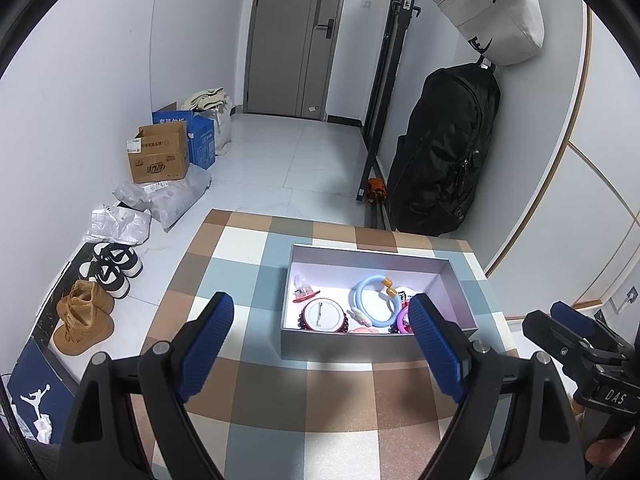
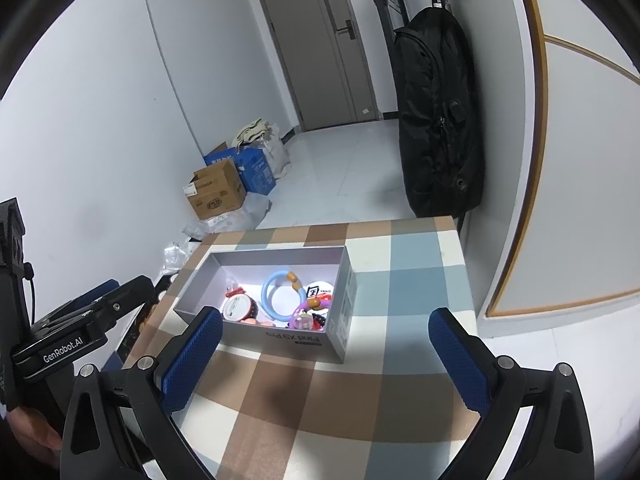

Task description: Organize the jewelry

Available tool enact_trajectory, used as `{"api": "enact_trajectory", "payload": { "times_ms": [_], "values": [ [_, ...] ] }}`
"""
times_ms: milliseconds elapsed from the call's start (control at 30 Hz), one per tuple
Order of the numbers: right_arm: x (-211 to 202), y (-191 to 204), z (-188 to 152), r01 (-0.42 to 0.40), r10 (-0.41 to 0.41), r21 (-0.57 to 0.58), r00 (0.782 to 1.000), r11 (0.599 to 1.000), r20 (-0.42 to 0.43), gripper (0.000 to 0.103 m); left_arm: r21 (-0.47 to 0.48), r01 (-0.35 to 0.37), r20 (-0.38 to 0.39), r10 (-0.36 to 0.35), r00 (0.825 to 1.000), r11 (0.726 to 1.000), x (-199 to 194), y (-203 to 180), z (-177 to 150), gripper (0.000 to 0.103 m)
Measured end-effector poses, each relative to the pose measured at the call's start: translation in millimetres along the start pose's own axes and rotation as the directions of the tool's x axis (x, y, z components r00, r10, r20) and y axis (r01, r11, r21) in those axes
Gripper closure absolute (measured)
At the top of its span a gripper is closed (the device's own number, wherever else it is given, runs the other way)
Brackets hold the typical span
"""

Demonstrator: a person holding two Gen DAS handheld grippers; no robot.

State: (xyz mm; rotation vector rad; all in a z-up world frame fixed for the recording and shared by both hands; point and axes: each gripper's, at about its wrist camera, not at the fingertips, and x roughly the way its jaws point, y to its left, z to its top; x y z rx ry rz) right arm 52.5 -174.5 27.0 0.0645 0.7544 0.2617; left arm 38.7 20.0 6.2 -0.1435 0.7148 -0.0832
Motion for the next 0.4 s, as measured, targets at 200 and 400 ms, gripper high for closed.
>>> {"api": "enact_trajectory", "payload": {
  "times_ms": [200, 400],
  "values": [
    [-0.3, 1.6, -1.0, -0.007, 0.007, -0.006, 1.0, 1.0, -0.004, 0.0, -0.009, -0.001, 0.005, 0.001, 1.0, 1.0, 0.3, 0.8, -0.3, 0.017],
    [0.4, 2.4, -1.1, -0.007, 0.007, -0.012, 1.0, 1.0, -0.002, 0.0, -0.021, 0.019, 0.013, -0.019, 1.0, 1.0, -1.8, 2.4, 0.2, 0.017]
  ]
}}
